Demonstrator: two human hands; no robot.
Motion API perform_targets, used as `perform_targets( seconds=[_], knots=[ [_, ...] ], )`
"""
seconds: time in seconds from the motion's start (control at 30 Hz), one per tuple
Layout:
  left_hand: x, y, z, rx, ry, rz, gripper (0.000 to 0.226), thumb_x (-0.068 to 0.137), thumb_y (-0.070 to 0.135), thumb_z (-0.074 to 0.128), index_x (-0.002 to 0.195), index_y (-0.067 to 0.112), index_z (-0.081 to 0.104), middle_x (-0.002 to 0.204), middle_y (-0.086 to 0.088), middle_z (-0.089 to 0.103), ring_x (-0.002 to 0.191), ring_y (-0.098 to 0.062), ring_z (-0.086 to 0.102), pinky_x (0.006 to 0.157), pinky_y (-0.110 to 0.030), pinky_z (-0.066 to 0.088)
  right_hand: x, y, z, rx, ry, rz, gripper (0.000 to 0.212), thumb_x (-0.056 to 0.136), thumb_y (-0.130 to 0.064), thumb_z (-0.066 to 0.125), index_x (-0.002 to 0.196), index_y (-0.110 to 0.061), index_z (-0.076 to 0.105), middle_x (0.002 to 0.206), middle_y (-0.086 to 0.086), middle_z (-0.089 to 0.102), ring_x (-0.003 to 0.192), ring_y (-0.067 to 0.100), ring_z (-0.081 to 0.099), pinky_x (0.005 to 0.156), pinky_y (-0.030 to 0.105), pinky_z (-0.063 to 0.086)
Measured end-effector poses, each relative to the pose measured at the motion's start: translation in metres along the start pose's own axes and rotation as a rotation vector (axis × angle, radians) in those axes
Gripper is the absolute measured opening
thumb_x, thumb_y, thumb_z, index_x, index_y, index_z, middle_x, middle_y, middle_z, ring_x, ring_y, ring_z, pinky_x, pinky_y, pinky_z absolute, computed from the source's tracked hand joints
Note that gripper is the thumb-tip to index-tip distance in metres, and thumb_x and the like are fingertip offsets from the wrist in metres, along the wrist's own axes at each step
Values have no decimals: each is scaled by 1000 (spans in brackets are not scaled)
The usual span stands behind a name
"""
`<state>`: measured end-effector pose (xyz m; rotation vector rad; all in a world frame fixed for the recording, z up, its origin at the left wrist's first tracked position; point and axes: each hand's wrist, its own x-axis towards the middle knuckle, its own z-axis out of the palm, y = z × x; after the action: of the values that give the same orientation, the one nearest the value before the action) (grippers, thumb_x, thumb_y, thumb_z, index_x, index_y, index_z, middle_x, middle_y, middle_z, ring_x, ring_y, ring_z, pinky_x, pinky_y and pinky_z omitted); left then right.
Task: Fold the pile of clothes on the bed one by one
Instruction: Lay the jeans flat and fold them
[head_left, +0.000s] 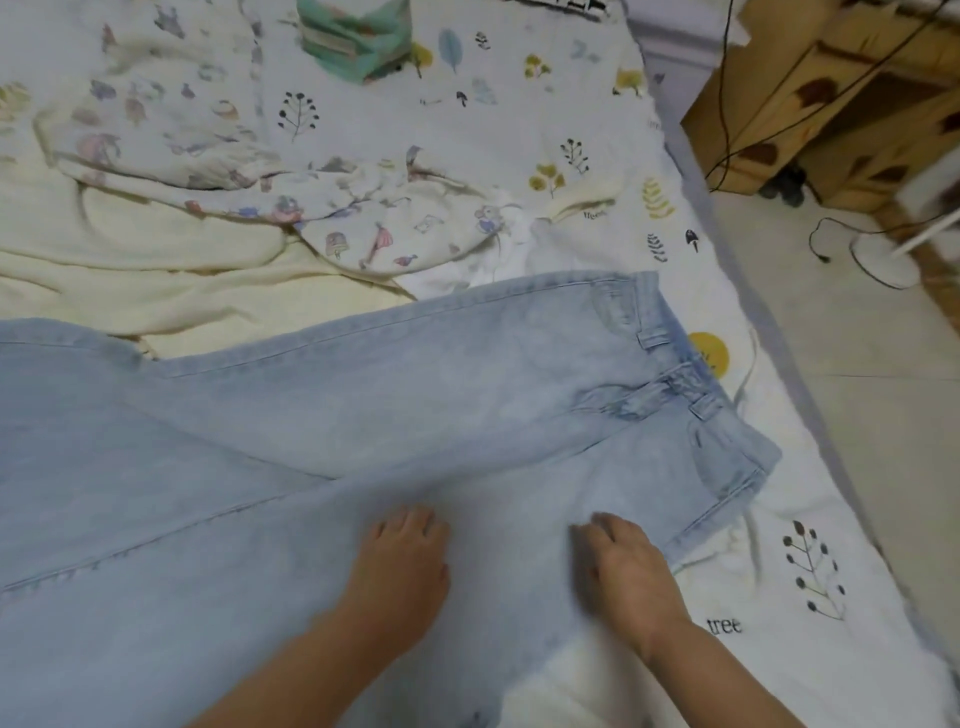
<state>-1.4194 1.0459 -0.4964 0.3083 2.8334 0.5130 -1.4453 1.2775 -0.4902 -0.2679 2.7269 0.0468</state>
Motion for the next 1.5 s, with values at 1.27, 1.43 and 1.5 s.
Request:
perform_targets(
  seconds=[1.27, 1.43, 1.5],
  knots=[
    [119, 12, -49, -646, -724, -172, 17, 88, 17, 55, 79, 30, 58, 78, 12, 56, 74, -3, 54, 65, -15, 41, 190, 160, -154, -169, -69, 46, 14, 76, -21, 63, 80, -30, 53, 77, -5, 53, 100, 23, 56, 100, 41, 29],
    [170, -39, -87, -747, 48, -426, 16, 90, 12, 57, 79, 17, 67, 65, 14, 62, 63, -2, 54, 54, -4, 38, 234, 154, -157, 265, 366, 123, 18, 74, -25, 73, 74, -17, 57, 78, 12, 62, 83, 35, 56, 67, 34, 35],
    [193, -55, -96, -601, 206, -447, 15, 87, 16, 62, 72, 17, 65, 56, 12, 60, 57, -1, 54, 51, -8, 38, 252, 152, -148, 465, 409, 192, 30, 75, -30, 74, 95, -13, 59, 92, 12, 62, 89, 32, 55, 69, 33, 38]
  ],
)
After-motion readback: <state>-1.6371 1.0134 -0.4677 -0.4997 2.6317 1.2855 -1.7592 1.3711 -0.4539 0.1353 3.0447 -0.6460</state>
